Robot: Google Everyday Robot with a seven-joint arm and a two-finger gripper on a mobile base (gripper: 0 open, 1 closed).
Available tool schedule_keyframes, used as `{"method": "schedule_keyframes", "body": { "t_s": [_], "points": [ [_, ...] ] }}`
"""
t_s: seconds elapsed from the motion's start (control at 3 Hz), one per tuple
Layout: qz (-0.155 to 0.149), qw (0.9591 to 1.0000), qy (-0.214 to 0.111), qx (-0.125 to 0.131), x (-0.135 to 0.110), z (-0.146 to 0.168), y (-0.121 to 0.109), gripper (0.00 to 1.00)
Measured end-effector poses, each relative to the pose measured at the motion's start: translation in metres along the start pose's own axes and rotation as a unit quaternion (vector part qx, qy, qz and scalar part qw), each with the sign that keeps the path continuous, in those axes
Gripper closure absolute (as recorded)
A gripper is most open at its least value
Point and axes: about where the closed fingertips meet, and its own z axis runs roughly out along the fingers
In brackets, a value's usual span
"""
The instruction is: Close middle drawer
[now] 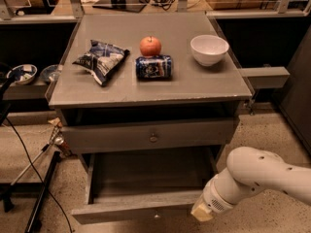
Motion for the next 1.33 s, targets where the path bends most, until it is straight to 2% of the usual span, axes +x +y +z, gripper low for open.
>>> {"method": "schedule_keyframes", "body": {
  "t_s": [0.33,0.67,1.0,1.33],
  "points": [
    [0.009,0.9998,-0.005,-0.017,0.005,0.025,0.000,1.00],
    [0.021,0.9987,0.004,-0.046,0.008,0.061,0.000,1.00],
    [0.021,0.9987,0.004,-0.046,0.008,0.061,0.000,1.00],
    [0.038,0.9985,-0.009,-0.038,0.007,0.080,-0.006,1.00]
  ]
}}
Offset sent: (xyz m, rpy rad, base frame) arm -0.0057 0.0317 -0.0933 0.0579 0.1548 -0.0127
